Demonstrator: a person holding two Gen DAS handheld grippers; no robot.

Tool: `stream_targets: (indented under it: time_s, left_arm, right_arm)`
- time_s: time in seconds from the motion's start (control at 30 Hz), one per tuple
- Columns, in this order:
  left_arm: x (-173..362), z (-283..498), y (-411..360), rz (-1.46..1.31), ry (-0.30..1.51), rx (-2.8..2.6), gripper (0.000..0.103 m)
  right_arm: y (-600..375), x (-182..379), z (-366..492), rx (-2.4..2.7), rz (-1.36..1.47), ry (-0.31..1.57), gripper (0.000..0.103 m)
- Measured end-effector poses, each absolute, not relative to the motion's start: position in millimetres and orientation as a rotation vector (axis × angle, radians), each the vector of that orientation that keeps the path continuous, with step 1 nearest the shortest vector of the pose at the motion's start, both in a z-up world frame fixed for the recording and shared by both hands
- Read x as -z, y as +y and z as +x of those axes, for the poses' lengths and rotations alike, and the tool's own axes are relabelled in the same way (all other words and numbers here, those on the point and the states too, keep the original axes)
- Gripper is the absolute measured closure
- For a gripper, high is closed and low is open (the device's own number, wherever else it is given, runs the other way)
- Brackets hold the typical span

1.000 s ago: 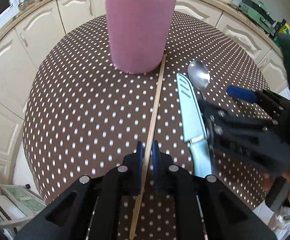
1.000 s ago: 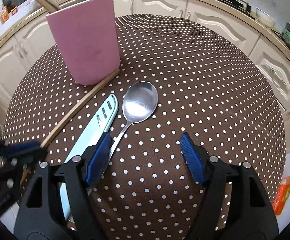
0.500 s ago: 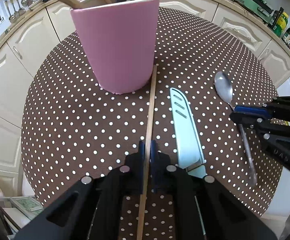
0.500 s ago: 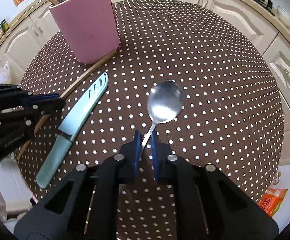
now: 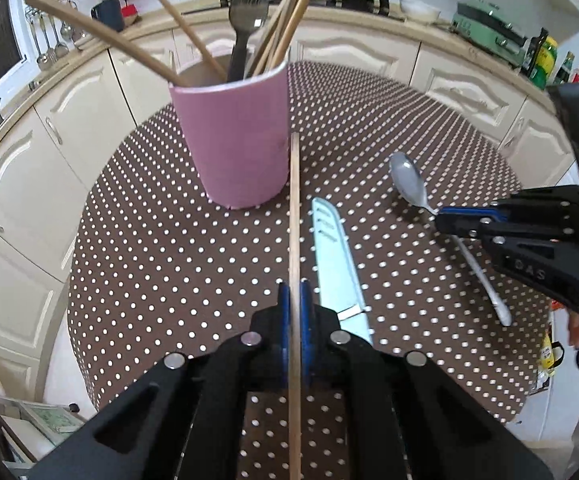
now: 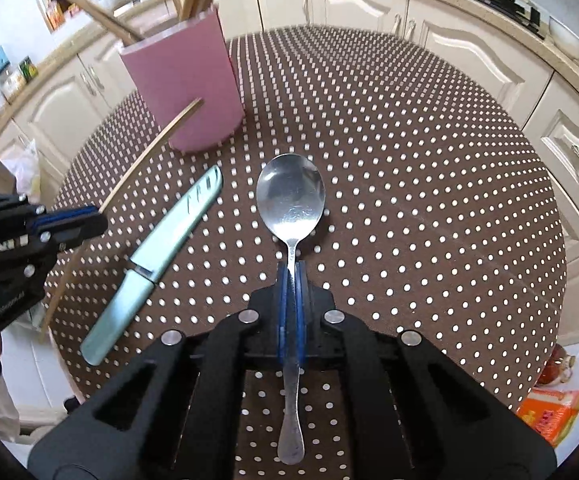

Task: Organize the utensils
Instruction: 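Lift the chopstick and spoon up over the pink cup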

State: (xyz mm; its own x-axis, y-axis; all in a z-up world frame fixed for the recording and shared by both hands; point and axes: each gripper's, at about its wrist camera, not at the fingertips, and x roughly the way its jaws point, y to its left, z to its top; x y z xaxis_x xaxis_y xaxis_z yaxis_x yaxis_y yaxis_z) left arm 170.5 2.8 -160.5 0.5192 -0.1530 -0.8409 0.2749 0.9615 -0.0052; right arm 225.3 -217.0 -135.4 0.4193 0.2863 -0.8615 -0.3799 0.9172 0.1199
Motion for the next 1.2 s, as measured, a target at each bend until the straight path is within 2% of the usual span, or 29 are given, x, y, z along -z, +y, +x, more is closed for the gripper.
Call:
stream_targets:
  time_s: [0.4, 0.73, 1.2]
  left_arm:
    - [104, 139, 3, 0.015, 0.796, 0.385, 0.098]
    - [79, 134, 7, -0.089, 0.620, 0.480, 0.098]
    - [45, 156, 32, -0.263, 0.113, 0.338, 0.098]
  right_arm:
    - [-243, 91, 215, -0.489, 0.109, 0.863, 0.099]
    - [-253, 67, 214, -0.541, 0.215, 0.763, 0.099]
    - [-226, 4, 222, -0.556, 0.308, 0.432, 0.099]
